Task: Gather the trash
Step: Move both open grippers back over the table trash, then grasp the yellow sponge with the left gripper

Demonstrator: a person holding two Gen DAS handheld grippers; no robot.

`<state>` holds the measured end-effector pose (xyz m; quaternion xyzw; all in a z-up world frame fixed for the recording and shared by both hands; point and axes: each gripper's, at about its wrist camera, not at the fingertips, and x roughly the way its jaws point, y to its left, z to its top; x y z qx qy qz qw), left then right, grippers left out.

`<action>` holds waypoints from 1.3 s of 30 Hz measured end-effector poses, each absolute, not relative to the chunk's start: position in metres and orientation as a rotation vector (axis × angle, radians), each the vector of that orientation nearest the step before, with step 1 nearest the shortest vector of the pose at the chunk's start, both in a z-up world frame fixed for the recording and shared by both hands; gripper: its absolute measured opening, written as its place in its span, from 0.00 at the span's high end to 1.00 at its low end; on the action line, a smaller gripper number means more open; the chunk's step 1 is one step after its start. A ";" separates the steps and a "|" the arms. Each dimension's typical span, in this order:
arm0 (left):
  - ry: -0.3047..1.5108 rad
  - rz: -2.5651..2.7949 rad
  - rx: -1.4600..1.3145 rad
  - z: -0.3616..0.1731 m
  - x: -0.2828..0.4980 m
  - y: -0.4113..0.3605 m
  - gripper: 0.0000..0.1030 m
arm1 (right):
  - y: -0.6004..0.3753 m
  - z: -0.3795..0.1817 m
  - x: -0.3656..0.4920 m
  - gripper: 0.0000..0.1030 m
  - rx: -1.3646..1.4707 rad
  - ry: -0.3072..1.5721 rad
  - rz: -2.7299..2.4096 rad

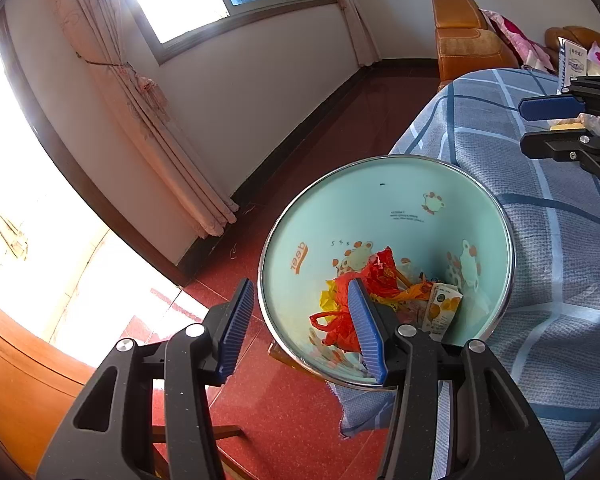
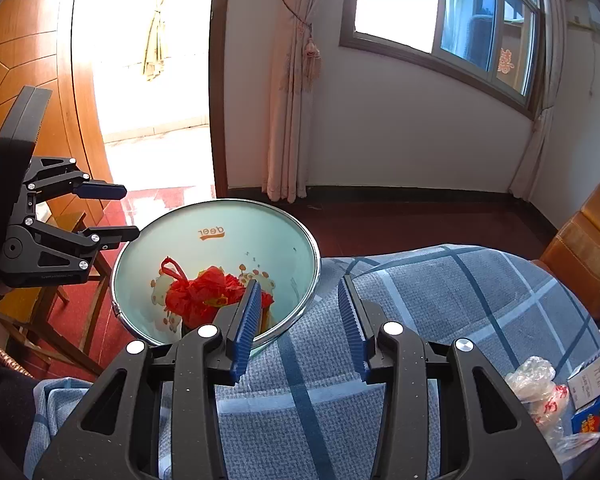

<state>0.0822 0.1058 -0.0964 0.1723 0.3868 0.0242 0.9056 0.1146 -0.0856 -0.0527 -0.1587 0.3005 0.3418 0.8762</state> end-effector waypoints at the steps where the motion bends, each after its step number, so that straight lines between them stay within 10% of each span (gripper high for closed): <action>1: 0.799 0.051 0.355 -0.096 0.082 0.106 0.52 | -0.085 -0.052 0.115 0.60 -0.331 0.626 0.713; 17: 0.783 0.006 0.357 -0.095 0.087 0.087 0.40 | -0.149 -0.050 0.094 0.54 -0.303 0.651 0.533; 39: 0.744 -0.352 0.338 -0.100 0.152 -0.137 0.40 | -0.451 -0.074 0.020 0.41 0.192 0.730 -0.158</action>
